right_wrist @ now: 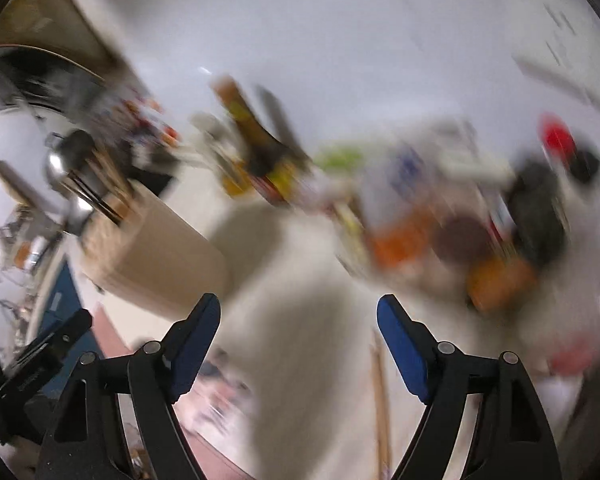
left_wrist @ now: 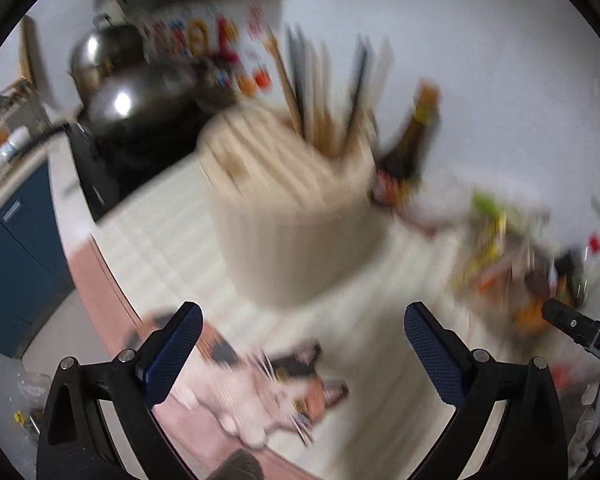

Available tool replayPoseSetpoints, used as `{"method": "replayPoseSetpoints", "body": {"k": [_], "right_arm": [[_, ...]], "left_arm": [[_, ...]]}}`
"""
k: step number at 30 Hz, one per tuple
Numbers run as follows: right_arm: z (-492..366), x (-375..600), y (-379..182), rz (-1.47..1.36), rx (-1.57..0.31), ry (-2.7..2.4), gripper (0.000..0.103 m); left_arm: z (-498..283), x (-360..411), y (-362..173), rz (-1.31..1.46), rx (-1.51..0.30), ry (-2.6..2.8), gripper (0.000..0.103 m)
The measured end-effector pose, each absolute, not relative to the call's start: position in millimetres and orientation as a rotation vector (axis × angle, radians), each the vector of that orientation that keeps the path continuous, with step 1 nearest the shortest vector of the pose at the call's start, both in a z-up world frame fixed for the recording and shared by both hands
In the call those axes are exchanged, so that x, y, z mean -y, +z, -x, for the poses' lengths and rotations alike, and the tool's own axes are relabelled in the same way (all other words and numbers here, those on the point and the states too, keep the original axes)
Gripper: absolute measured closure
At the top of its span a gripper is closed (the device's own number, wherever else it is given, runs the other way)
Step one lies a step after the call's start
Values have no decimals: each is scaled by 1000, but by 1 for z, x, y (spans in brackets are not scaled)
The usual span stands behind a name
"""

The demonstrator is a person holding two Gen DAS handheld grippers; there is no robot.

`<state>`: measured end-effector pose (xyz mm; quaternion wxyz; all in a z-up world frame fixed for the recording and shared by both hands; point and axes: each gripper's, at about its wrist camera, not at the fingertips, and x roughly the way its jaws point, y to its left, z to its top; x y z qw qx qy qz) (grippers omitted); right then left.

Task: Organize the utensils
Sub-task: 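Grasp a light wooden chopstick with the right tool while the left tool grasps another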

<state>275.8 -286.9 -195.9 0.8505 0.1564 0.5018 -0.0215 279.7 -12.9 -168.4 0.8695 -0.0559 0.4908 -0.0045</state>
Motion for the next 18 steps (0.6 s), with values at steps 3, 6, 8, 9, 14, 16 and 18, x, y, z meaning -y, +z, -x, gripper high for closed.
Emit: {"method": "replayPoseSetpoints", "body": {"k": [3, 6, 8, 9, 14, 16, 18], "right_arm": [[-256, 309, -246, -357, -1176, -81, 37], [-245, 326, -299, -391, -1304, -102, 61], [-240, 329, -327, -391, -1371, -105, 68], [-237, 330, -337, -389, -1389, -100, 70], [-228, 322, -357, -309, -1414, -109, 88], [-225, 323, -359, -320, -1414, -113, 93], [-222, 325, -360, -316, -1413, -124, 96]], "left_arm": [[-268, 37, -205, 66, -1119, -35, 0], [-258, 61, -239, 6, -1206, -60, 0], [-252, 73, -254, -29, -1240, -66, 0], [-251, 78, -262, -48, -1256, -70, 0], [-249, 91, -276, -91, -1300, -84, 0], [-248, 99, -279, -105, -1306, -96, 0], [-248, 105, -282, -113, -1311, -108, 0]]}}
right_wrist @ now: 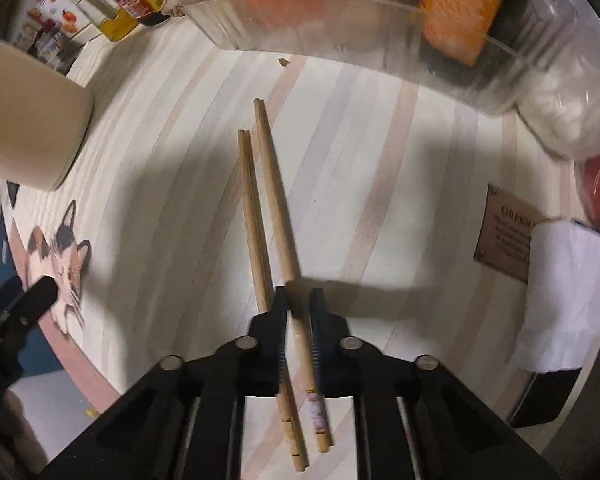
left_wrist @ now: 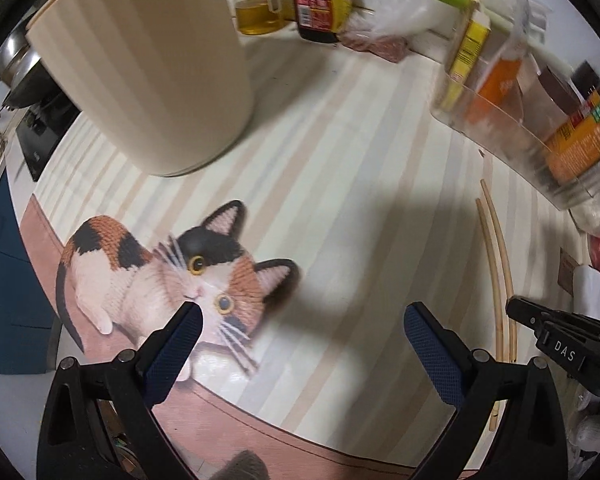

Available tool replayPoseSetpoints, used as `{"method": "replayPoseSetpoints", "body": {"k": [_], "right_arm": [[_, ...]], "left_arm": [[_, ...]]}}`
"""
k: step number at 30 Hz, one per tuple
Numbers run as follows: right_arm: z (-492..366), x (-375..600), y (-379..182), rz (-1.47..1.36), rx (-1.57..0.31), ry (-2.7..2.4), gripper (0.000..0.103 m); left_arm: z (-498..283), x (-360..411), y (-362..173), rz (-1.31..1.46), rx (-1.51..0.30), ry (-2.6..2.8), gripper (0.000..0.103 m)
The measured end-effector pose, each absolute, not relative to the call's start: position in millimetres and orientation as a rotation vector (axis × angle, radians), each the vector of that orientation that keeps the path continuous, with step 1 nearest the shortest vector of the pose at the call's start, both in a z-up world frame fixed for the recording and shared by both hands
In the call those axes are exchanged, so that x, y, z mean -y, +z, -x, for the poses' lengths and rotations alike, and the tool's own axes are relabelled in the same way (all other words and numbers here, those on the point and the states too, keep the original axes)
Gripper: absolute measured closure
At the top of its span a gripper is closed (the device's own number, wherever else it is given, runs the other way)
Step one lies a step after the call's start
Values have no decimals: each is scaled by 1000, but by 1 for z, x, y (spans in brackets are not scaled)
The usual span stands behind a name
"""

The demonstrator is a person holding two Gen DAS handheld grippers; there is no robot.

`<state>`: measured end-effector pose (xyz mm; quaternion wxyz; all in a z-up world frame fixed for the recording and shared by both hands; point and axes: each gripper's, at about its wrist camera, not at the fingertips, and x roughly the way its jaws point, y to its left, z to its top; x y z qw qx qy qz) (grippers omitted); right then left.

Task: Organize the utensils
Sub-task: 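Grasp a light wooden chopstick with the right tool while the left tool grasps another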

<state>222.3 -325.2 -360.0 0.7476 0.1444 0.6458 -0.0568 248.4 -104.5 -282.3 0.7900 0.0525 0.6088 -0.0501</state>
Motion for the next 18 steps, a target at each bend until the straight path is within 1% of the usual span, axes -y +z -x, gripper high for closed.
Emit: {"method": "replayPoseSetpoints", "body": {"k": [4, 13, 14, 15, 16, 18], "right_arm": [[-212, 338, -360, -301, -1417, -189, 97], [-163, 393, -367, -500, -1423, -284, 97], [-154, 399, -371, -515, -1417, -286, 97], [-150, 402, -372, -533, -1410, -288, 97], [-150, 405, -371, -545, -1407, -289, 97], [-148, 410, -371, -571, -1400, -293, 97]], "left_arm": [[-246, 125, -289, -134, -1330, -133, 0], [-245, 218, -311, -139, -1398, -311, 2], [-245, 224, -315, -144, -1406, -322, 8], [-246, 230, -319, -152, -1415, -328, 18], [-247, 238, -325, -167, -1428, -333, 22], [-249, 247, -334, -194, -1440, -331, 40]]}}
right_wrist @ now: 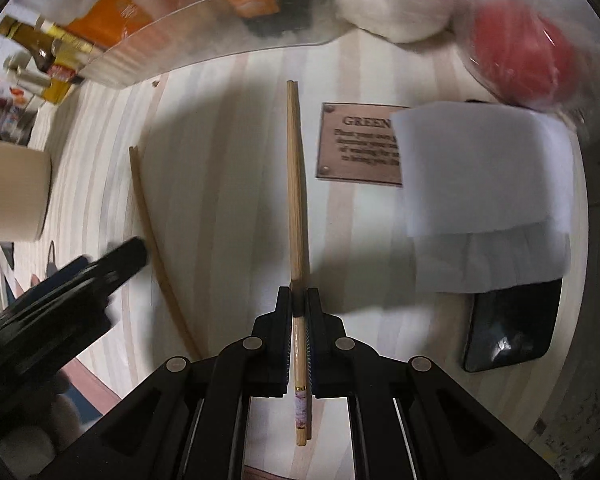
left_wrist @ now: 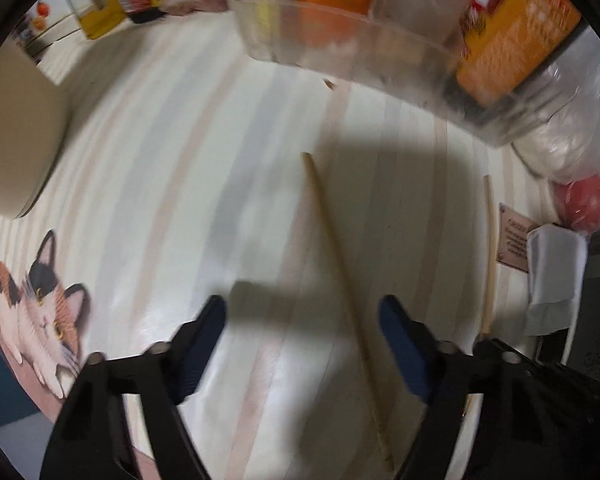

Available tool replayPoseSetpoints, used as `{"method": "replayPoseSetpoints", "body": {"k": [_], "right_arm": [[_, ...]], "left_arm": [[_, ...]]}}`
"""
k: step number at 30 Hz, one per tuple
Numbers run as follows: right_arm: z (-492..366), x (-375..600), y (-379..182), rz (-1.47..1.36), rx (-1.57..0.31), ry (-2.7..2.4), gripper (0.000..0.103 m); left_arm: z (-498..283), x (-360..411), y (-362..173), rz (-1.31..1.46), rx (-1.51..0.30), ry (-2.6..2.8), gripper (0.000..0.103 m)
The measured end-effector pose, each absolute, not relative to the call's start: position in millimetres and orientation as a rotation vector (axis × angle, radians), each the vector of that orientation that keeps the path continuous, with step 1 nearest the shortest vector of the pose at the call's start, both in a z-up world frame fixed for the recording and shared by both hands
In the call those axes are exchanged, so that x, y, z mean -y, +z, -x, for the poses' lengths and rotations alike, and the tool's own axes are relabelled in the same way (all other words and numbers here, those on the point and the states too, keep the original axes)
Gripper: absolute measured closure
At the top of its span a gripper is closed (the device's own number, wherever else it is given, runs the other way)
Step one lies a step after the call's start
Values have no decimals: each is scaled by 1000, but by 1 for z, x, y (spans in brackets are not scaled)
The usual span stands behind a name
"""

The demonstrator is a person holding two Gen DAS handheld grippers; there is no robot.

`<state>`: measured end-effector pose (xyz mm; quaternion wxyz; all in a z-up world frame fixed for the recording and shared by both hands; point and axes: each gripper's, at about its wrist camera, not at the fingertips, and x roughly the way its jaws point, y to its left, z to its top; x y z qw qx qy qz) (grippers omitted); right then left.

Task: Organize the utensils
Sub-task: 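Grasp a light wooden chopstick with the right tool while the left tool grasps another, then lift both light wooden chopsticks off the counter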

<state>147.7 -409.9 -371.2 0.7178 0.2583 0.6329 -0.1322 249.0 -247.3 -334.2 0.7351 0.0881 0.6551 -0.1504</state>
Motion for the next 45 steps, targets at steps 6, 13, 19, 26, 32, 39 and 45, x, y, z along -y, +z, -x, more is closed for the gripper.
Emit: {"method": "replayPoseSetpoints", "body": {"k": [6, 13, 19, 26, 32, 39, 45], "right_arm": [[-152, 413, -368, -551, -1406, -316, 96], [-184, 369, -370, -405, -1422, -224, 97], [-217, 309, -375, -364, -1469, -44, 97], [-241, 266, -382, -180, -1581, 56, 96], [-263, 259, -388, -130, -1671, 57, 96], [-273, 231, -390, -75, -1678, 11, 96], [-259, 231, -379, -67, -1661, -7, 96]], "left_arm": [[-248, 256, -331, -261, -1356, -351, 88], [-257, 193, -332, -263, -1356, -281, 97], [-255, 111, -333, -154, -1409, -151, 98], [-239, 66, -333, -11, -1462, -128, 98], [-232, 57, -334, 3, -1464, -143, 95], [-239, 62, -335, 2, -1456, -143, 94], [-240, 63, -332, -1, -1448, -138, 94]]}}
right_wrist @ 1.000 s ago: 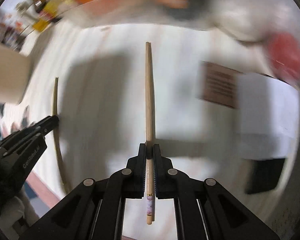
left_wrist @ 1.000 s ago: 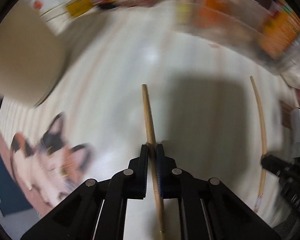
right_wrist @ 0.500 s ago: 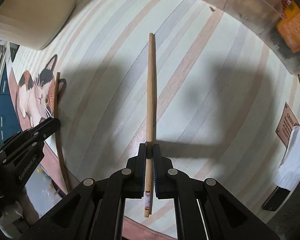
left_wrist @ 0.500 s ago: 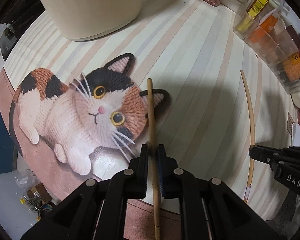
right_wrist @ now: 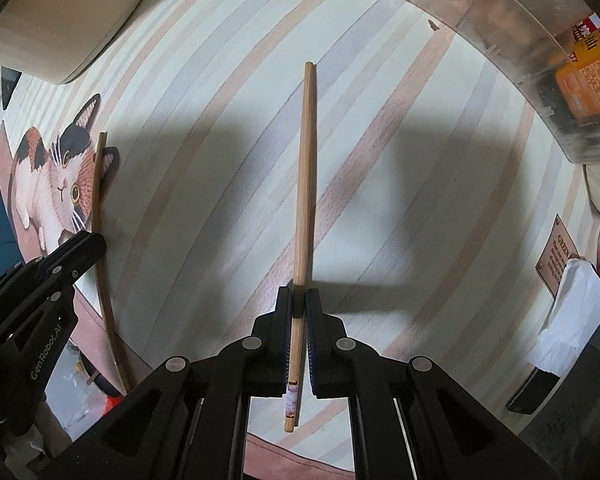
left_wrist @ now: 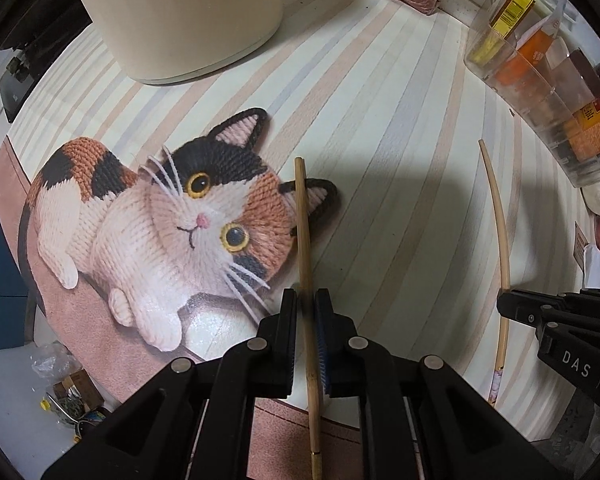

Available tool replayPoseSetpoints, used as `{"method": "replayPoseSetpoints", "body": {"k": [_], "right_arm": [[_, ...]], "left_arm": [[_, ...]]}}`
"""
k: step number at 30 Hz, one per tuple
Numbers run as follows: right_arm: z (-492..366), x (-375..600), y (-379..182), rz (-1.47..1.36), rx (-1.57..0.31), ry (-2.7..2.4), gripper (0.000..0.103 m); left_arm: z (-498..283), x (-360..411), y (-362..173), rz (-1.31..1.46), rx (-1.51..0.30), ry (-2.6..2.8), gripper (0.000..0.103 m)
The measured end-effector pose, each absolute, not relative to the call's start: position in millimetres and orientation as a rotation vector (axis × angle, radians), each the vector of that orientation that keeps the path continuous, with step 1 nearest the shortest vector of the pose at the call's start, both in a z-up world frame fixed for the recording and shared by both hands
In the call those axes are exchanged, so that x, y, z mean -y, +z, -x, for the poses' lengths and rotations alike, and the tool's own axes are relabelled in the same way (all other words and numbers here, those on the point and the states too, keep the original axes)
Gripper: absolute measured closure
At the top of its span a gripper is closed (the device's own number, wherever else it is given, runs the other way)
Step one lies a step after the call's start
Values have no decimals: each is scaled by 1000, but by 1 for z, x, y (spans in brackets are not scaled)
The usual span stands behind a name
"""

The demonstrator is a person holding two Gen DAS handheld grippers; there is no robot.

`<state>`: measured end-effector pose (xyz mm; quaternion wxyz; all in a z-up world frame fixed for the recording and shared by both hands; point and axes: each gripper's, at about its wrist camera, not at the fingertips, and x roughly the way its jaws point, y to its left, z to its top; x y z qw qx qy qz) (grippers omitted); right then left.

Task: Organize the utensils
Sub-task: 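Lift both light wooden chopsticks off the counter, then carry both wooden chopsticks over the beige holder and lower them in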

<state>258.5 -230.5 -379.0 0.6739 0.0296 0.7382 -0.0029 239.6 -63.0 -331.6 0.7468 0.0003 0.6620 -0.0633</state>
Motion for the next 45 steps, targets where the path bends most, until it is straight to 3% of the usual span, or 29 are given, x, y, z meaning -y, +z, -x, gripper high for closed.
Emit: {"method": "replayPoseSetpoints", "body": {"k": [15, 26, 35, 45], "right_arm": [[-251, 230, -378, -38, -1637, -41, 96], [-214, 222, -355, -101, -1456, -27, 96], [-206, 221, -292, -241, -1297, 42, 97], [-258, 207, -173, -313, -1038, 146, 97]], "left_arm": [[-238, 71, -333, -26, -1430, -137, 93], [-229, 69, -318, -43, -1385, -155, 99], [-227, 43, -245, 38, -1231, -190, 99], [-272, 17, -99, 171, -901, -224, 99]]}}
